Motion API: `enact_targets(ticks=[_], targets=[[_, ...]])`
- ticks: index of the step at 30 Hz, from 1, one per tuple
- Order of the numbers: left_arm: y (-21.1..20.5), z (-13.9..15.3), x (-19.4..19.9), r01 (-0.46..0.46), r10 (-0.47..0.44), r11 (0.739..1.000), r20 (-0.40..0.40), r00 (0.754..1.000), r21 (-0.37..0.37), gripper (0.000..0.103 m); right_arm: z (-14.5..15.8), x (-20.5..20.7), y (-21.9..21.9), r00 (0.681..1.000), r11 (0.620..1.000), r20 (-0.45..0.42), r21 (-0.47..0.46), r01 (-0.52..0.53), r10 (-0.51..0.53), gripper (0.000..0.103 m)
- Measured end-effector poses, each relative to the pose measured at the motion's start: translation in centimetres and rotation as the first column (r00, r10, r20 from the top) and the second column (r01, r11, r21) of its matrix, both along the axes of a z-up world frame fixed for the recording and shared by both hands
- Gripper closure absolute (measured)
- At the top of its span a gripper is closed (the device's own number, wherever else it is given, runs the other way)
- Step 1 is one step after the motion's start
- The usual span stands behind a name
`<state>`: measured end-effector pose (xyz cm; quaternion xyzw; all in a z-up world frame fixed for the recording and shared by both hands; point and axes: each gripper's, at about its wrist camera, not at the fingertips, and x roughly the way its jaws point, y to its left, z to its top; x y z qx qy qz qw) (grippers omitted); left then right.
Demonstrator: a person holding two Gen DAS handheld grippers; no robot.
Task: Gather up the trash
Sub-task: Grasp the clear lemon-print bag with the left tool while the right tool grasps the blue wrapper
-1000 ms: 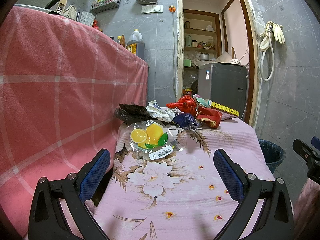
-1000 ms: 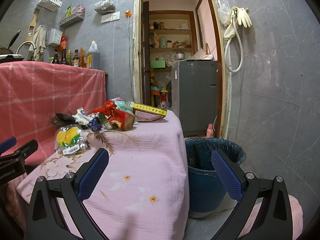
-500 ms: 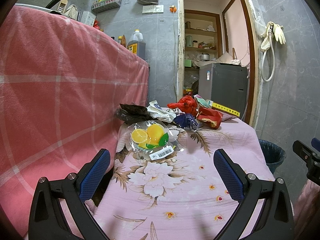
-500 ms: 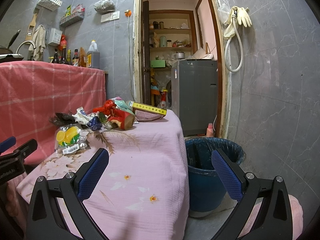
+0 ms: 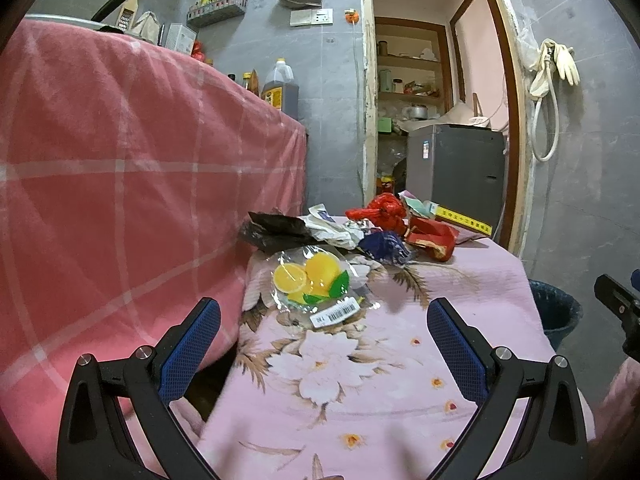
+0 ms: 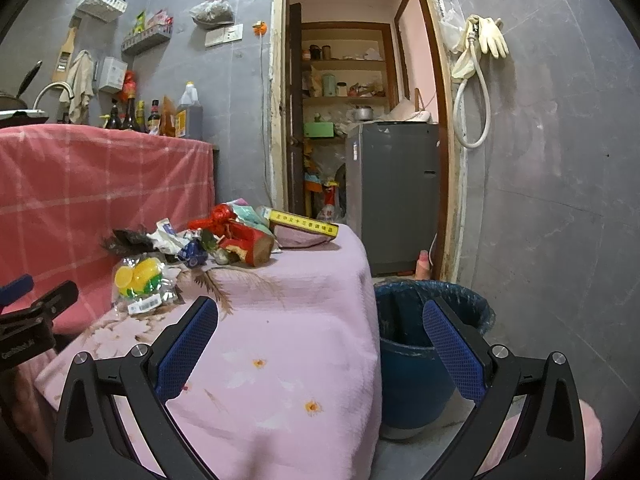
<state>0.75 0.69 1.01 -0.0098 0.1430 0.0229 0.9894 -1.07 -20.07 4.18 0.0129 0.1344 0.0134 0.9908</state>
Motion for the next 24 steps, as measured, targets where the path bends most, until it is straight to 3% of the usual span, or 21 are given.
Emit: enact_targets(ticks=[14,24], targets=[[2.6,1.4,4.7,-0.083,0.083,0.997,-0.052,0.995,-0.003,0.002,3.4,4.9,1.0,0.996,0.996,0.015,0.0,-0.09,0.09,0.0],[5.4,1.0,9.2,-0.108,0.1,0.993,-0.159,0.982,-0.041,0.002,4.5,10.0,2.5,0.978,0.978,0.003,-0.006,-0.207,0.207,0.0]])
